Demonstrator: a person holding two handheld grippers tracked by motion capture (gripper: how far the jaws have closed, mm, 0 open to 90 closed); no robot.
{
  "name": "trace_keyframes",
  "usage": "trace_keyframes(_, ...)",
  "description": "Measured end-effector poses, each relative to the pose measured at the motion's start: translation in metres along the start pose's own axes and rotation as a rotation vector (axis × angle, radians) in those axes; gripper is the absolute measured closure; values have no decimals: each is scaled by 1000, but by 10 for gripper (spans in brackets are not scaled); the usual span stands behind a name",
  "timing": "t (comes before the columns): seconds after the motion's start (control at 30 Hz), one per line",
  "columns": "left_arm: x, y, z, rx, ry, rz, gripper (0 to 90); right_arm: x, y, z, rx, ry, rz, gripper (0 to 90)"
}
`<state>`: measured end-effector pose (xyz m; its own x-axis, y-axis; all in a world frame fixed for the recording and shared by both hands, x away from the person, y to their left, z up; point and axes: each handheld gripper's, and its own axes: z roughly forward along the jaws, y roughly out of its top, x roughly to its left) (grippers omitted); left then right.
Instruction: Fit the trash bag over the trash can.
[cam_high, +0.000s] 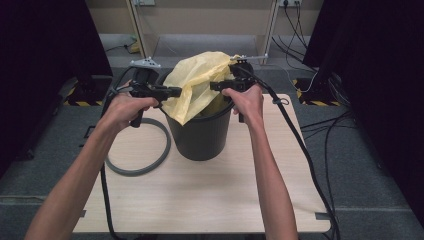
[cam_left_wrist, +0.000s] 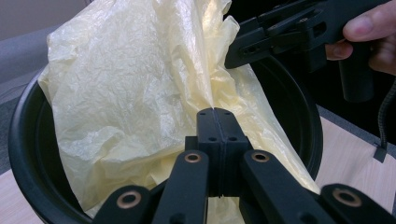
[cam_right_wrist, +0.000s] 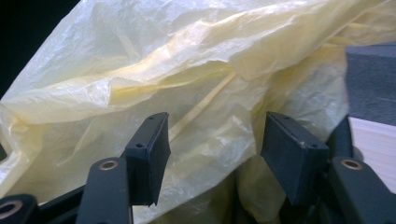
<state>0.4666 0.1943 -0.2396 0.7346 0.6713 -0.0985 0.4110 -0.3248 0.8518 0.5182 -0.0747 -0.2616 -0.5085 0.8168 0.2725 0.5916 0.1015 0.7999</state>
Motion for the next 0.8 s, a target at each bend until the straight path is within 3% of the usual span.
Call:
trace_keyframes(0.17, 3, -3, 0, 4, 8, -5, 898, 4, -1, 1, -11, 16, -81, 746)
trace_keyframes(0.27, 7, -5, -2, 5, 24, -5, 898, 4, -1, -3, -10, 4, -111, 858)
trace_keyframes(0.57, 22, -18, -22, -30, 69, -23, 898, 4, -6, -29, 18, -58, -214, 881)
trace_keyframes(0.8, 23, -36, -38, -49, 73, -15, 898, 2, -22, -51, 45, -79, -246, 880)
